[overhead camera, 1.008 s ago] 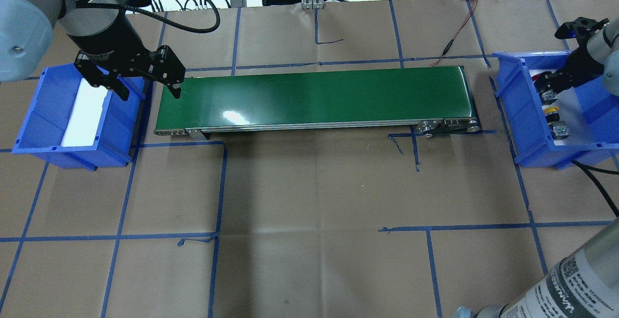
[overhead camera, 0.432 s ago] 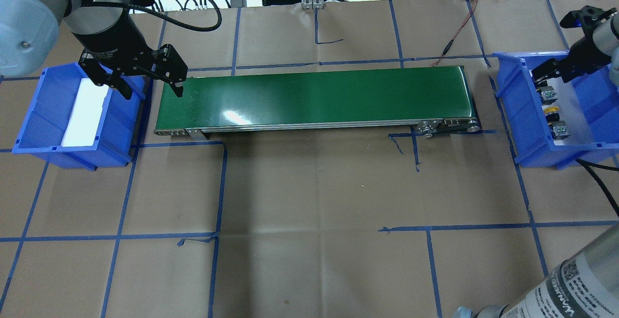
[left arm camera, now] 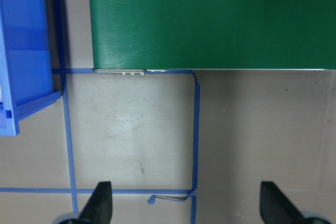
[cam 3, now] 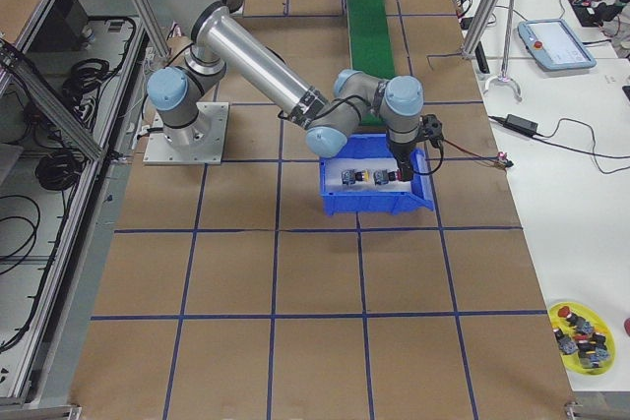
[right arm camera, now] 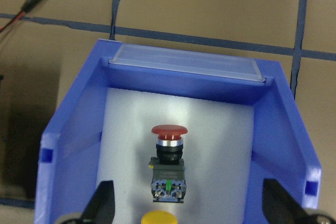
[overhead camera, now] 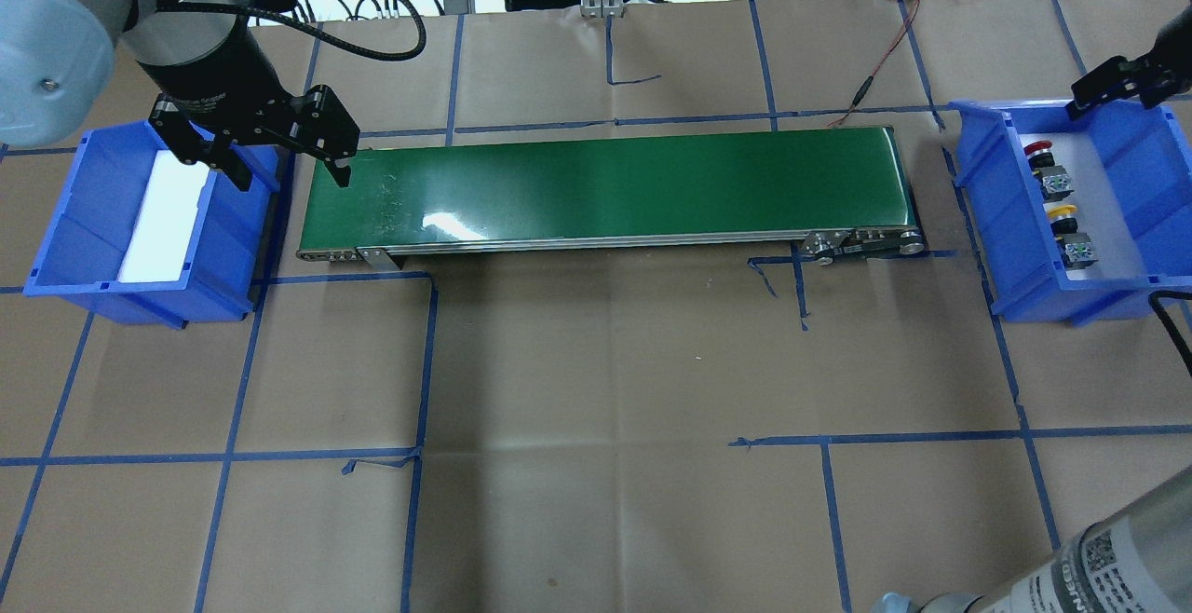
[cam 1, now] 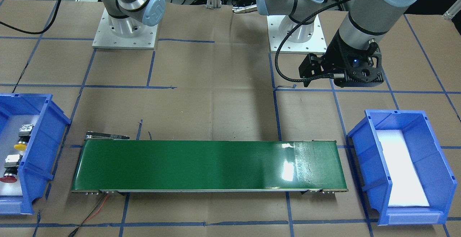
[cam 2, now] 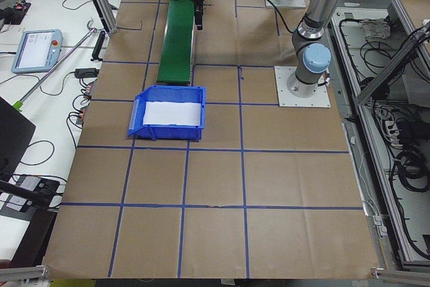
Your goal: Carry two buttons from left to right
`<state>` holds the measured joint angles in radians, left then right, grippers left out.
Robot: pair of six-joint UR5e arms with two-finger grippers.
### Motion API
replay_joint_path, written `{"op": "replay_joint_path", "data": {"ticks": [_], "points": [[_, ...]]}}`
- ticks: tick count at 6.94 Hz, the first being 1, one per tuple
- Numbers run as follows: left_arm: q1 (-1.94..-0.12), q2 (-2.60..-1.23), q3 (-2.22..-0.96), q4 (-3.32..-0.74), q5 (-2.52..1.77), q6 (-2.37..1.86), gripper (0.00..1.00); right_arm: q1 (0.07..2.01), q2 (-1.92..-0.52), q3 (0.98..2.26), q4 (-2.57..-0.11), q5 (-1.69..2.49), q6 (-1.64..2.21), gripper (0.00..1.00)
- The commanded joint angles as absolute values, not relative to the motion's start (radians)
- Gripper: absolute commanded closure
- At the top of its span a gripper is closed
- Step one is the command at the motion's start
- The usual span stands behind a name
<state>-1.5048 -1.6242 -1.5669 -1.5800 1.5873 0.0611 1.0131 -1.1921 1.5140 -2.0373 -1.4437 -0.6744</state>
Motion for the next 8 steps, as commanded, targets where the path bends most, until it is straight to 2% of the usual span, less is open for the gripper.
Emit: {"op": "replay_joint_path", "data": {"ticks": [1,3,5,8], "points": [[-1.505,-1.621,-1.569,-1.58,1.588,0.061,0.0,1.054,-1.345,1.497,-1.868,-1.437,-0.628,0.0],[-1.505,-1.618,-1.572,-1.58,1.588,0.061,0.0,1.187,-1.434,1.494,-1.72,-1.44,-0.599,0.0],[-1.505,-1.614,-1.58,-1.58,1.588,0.063,0.0,1.325,-1.512,1.506,-1.674,-1.45,-0.25,0.0],[-1.505,-1.605,-1.592,-1.58,1.589,0.063,0.0,1.576,-1.531,1.505,-1.678,-1.453,0.162,0.0]]}}
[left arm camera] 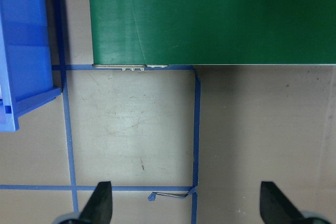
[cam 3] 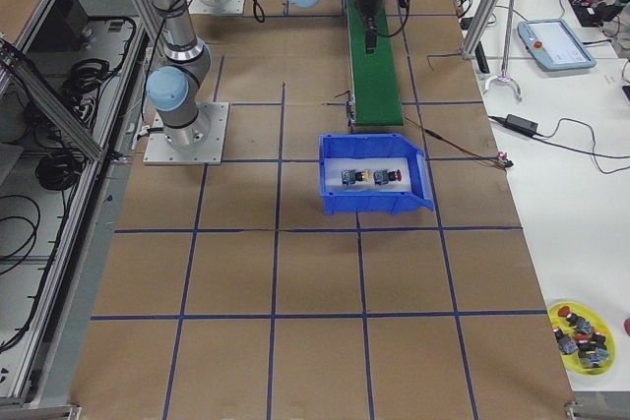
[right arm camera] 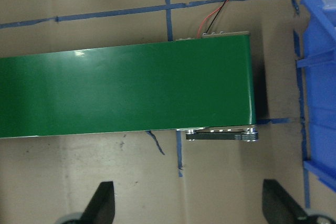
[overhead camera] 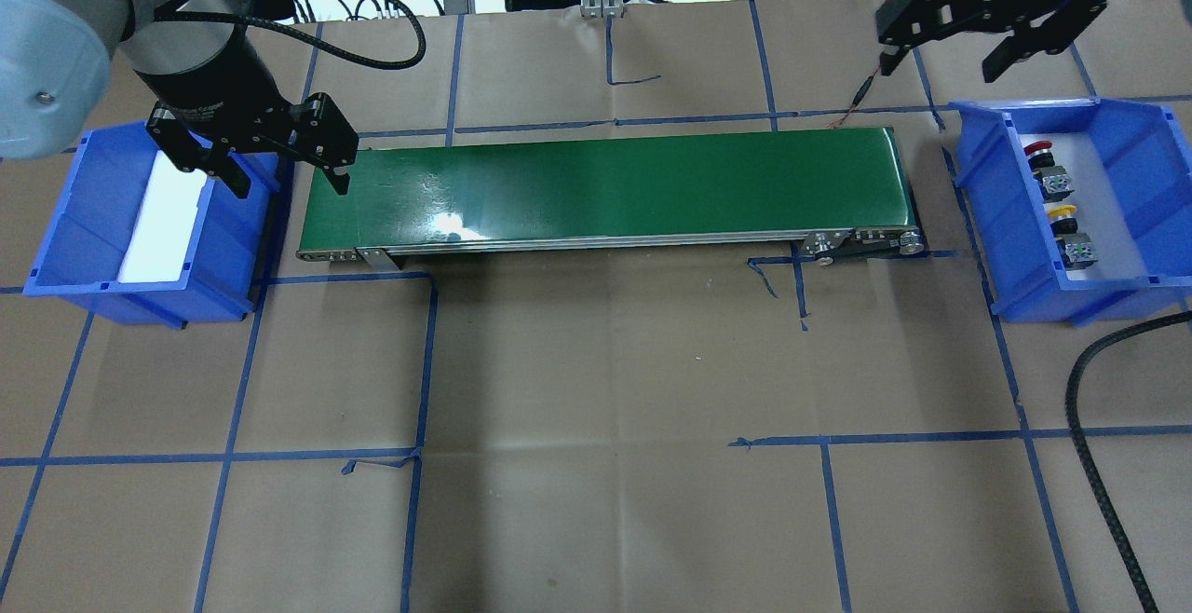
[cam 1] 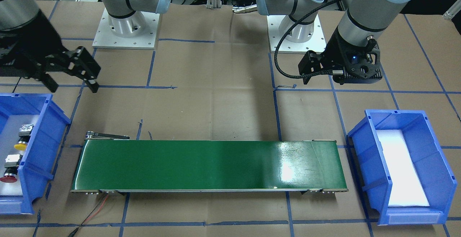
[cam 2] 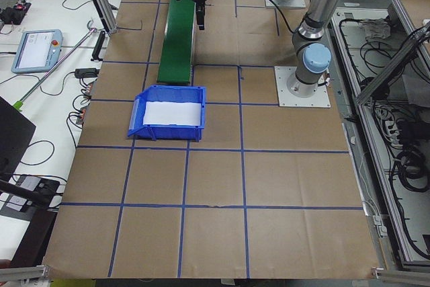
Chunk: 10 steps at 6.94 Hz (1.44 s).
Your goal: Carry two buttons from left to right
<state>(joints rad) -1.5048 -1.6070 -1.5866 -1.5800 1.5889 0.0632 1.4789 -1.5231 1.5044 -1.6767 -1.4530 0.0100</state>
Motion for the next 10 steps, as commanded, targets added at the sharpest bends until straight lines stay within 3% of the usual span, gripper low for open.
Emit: {"op": "replay_joint_path", "data": {"ticks": [1,4,7,10], "points": [[-1.505,-1.609,-1.592,-1.58,1.588,0.063,0.0,1.616,-1.534,1.503,-1.68,-1.448,0.201,0.0],[-1.505,-1.606,-1.591,-1.58,1.589,0.063,0.0,1.637,-1.534,1.525,-1.68,-1.453,0.192,0.0],[-1.505,-1.598,-1.592,-1.58,1.589,0.064,0.0,1.634,-1.601,1.649,-1.742,-1.453,0.183,0.0],[-1.505,-1.6,-1.594,-1.58,1.589,0.064,0.0,1.629,-1.589,1.602,-1.75,-1.453,0.183,0.0]]}}
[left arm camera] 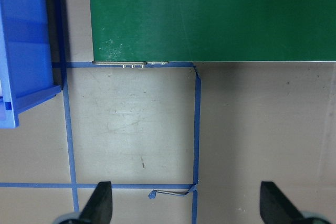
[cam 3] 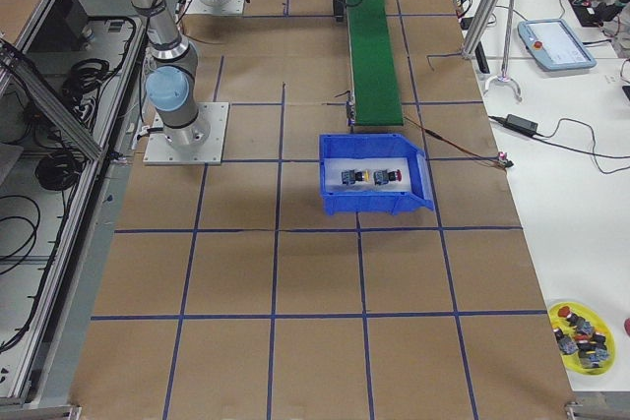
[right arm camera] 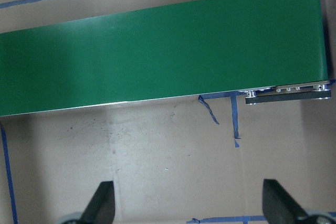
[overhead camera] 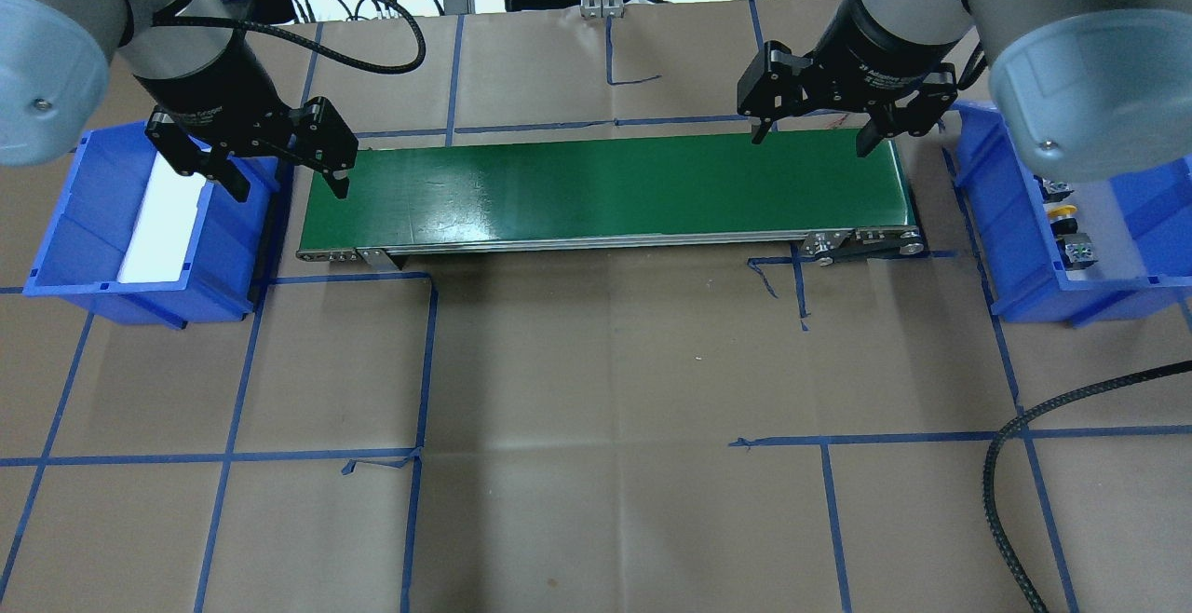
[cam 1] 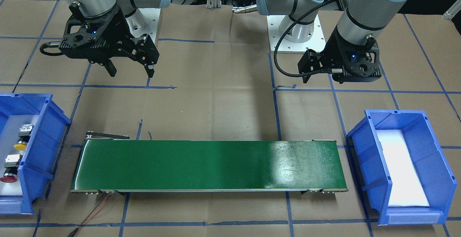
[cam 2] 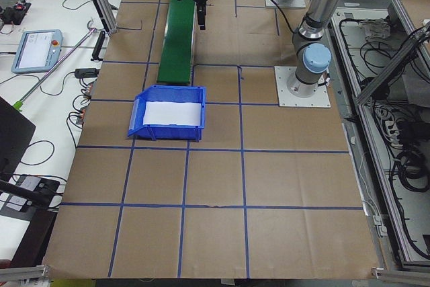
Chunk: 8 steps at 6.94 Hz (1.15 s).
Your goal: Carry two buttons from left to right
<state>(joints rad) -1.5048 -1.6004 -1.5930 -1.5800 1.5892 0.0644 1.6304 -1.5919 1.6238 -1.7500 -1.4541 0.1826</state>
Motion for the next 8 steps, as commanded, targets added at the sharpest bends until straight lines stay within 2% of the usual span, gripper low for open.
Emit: {"op": "replay_joint_path", "data": {"ticks": [1,8], "points": [[-1.505,-1.603,-1.591,-1.58,1.589,0.064,0.0,1.629,-1.576,1.583,-1.743,-1.454,0.183,0.0],[-1.505,-1.601,-1.594,-1.58,1.589,0.061,0.0,1.625,-1.571,1.585,-1.741,-1.477,0.183,0.0]]}}
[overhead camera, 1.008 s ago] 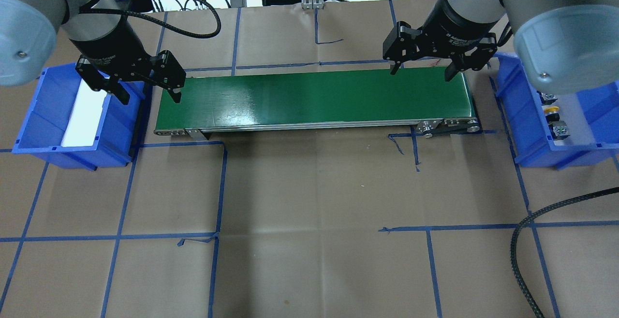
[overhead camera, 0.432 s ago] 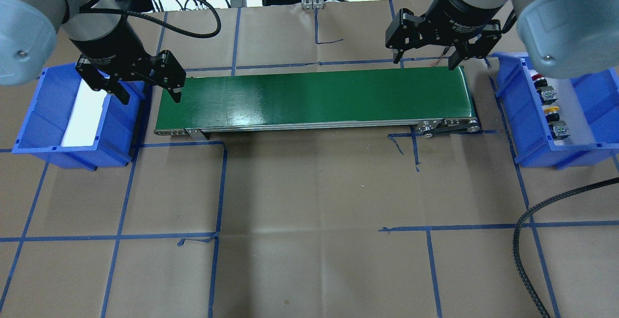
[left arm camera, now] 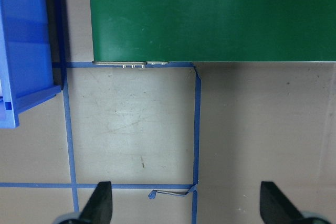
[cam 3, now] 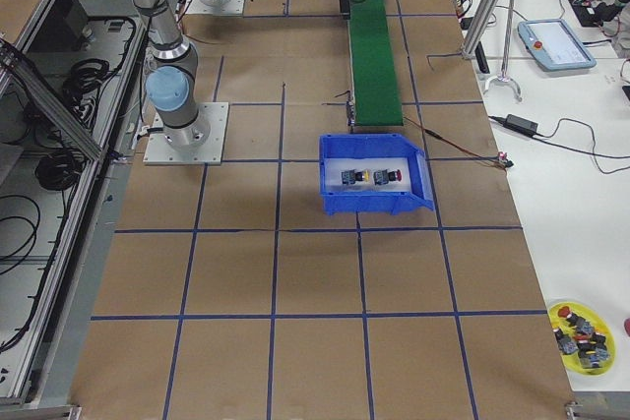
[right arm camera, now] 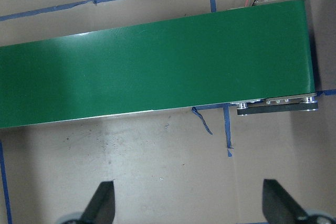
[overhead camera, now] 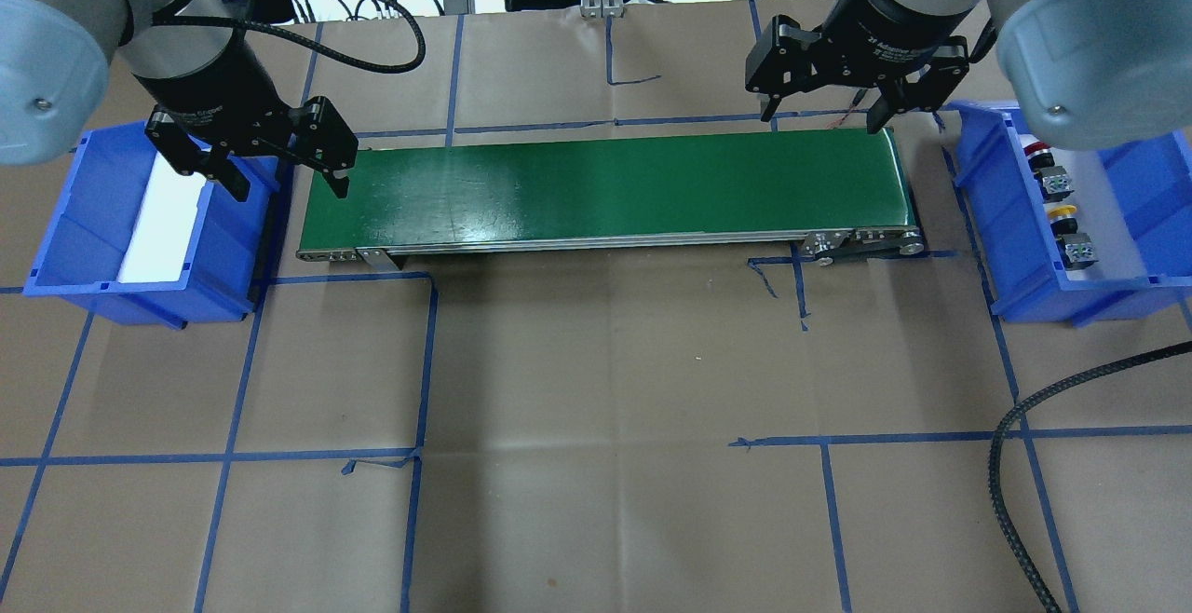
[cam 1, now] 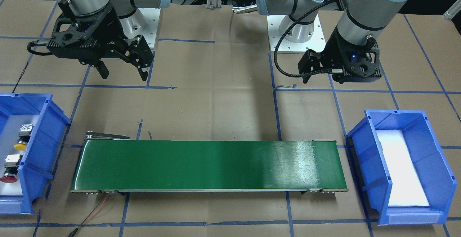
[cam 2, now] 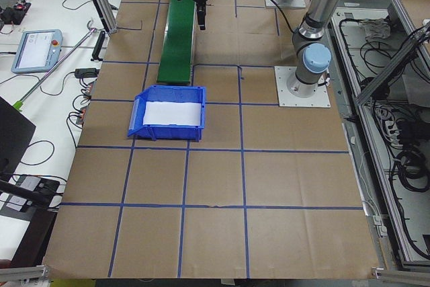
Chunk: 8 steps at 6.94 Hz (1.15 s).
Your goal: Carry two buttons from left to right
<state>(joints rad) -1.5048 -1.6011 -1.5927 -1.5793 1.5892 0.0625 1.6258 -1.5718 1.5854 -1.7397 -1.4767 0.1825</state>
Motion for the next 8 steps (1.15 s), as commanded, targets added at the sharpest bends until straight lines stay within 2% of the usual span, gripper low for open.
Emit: {"op": "replay_joint_path", "data": {"ticks": [1,8], "points": [[-1.506,-1.603,-1.594,-1.58,1.589,0.061,0.0,1.624,-1.571,1.579,-1.744,-1.476,0.183,0.0],[-1.505,-1.603,-1.594,-1.58,1.589,0.063,0.0,1.623,-1.569,1.565,-1.746,-1.477,0.184,0.0]]}}
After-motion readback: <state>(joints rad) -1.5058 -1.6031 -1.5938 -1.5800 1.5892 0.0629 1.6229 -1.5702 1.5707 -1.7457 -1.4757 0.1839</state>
